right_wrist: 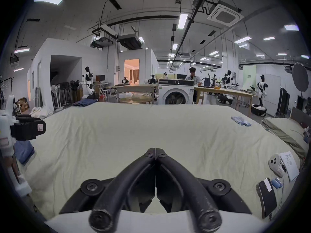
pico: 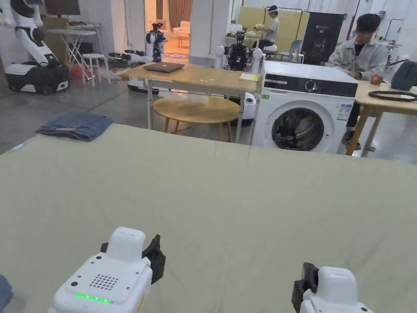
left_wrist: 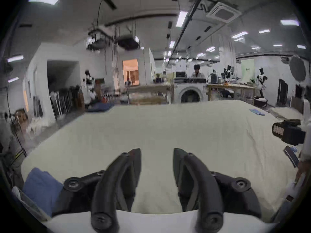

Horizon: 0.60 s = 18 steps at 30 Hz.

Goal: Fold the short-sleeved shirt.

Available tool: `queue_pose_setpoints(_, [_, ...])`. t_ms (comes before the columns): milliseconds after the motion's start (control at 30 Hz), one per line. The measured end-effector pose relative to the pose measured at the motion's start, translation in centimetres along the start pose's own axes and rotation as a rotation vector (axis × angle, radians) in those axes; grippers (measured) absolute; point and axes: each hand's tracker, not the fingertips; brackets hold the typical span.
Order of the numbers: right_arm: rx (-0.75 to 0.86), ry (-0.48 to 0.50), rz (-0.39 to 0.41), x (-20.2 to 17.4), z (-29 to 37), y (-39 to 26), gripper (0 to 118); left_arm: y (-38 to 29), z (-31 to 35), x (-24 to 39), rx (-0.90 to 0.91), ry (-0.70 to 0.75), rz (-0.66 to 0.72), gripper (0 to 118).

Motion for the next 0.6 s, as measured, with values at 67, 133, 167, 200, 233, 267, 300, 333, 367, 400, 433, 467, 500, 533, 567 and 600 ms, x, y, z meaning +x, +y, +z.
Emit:
queue_pose_setpoints(67, [0.021,-0.004,-0.013,0.2,0.2,0.1,0,0.7,0.7,1.0,-0.013,0.125,-0.467,14])
queue_pose_setpoints(133, [0.044,-0.014,-0.02,0.4,0.7,0.6,0,0.4,1.2,2.0,0.026,0.14,-0.468,11])
queue_pose_setpoints(167, [0.052,-0.014,-0.018,0.4,0.8,0.7,0,0.3,1.4,2.3,0.032,0.139,-0.465,3])
queue_pose_setpoints(200, [0.066,-0.016,-0.02,0.5,0.9,0.7,0,0.3,1.7,2.5,0.053,0.165,-0.454,2])
queue_pose_setpoints(233, [0.074,-0.024,-0.022,0.5,0.9,0.8,0,0.4,2.0,2.4,0.071,0.162,-0.434,0])
queue_pose_setpoints(267, [0.077,-0.02,-0.027,0.7,1.0,0.8,0,0.4,2.0,2.2,0.068,0.149,-0.408,0])
queue_pose_setpoints(300, [0.081,-0.018,-0.033,0.7,1.1,0.9,0,0.4,2.1,2.2,0.076,0.171,-0.395,0])
queue_pose_setpoints(333, [0.087,-0.017,-0.034,0.8,1.1,0.9,0,0.4,2.2,2.0,0.073,0.165,-0.384,0])
queue_pose_setpoints(367, [0.092,-0.015,-0.033,0.8,1.1,0.9,0,0.4,2.3,1.9,0.068,0.161,-0.377,0])
queue_pose_setpoints(400, [0.094,-0.022,-0.028,0.7,1.1,0.9,0,0.4,2.2,1.6,0.063,0.163,-0.376,0])
queue_pose_setpoints(433, [0.096,-0.022,-0.025,0.7,1.1,0.9,0,0.4,2.5,1.4,0.069,0.164,-0.379,0])
queue_pose_setpoints(467, [0.098,-0.017,-0.026,0.7,1.2,0.9,0,0.3,2.6,1.3,0.067,0.164,-0.376,0])
queue_pose_setpoints(500, [0.101,-0.017,-0.026,0.7,1.4,1.0,0,0.4,2.7,1.2,0.056,0.158,-0.374,0])
queue_pose_setpoints(533, [0.103,-0.032,-0.022,0.6,1.5,1.0,0,0.1,2.6,1.0,0.052,0.146,-0.365,0])
queue_pose_setpoints(567, [0.103,-0.038,-0.019,0.6,1.5,0.9,0,0.0,2.6,1.1,0.055,0.155,-0.372,0])
queue_pose_setpoints(600, [0.106,-0.04,-0.025,0.6,1.6,0.8,0,0.0,2.7,1.0,0.053,0.161,-0.371,0])
